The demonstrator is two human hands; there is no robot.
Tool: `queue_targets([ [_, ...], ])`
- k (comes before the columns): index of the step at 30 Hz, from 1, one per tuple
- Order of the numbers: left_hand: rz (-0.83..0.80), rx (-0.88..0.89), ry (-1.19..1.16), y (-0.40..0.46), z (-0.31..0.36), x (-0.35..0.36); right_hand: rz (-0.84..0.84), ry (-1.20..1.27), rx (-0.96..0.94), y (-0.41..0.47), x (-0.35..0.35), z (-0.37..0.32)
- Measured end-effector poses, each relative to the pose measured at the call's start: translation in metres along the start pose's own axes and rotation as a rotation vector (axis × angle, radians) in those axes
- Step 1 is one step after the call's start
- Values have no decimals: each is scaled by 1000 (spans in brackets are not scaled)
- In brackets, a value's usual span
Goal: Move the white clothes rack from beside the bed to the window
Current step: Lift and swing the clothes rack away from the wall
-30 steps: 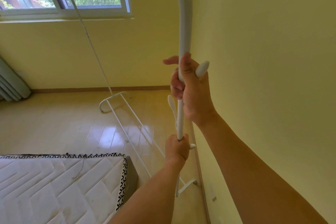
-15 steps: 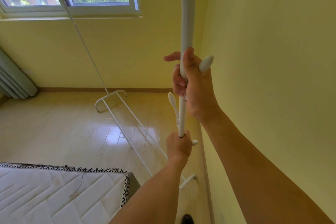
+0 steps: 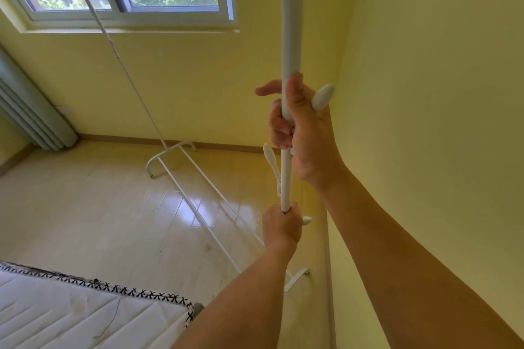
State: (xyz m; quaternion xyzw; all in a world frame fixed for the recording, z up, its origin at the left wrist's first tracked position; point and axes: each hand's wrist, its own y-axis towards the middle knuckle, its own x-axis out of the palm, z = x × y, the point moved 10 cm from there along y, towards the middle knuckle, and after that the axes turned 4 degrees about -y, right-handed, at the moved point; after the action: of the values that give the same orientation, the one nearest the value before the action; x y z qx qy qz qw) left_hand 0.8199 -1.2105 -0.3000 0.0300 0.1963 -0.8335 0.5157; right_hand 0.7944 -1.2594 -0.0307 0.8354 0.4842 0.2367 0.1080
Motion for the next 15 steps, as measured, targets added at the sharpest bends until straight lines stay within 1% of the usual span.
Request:
queue_targets([
  [8,51,-16,-10,70,23,12,-62,50,14,72,-16,30],
  [15,101,-33,-59,130,44,24,-85,39,24,133,-25,48],
])
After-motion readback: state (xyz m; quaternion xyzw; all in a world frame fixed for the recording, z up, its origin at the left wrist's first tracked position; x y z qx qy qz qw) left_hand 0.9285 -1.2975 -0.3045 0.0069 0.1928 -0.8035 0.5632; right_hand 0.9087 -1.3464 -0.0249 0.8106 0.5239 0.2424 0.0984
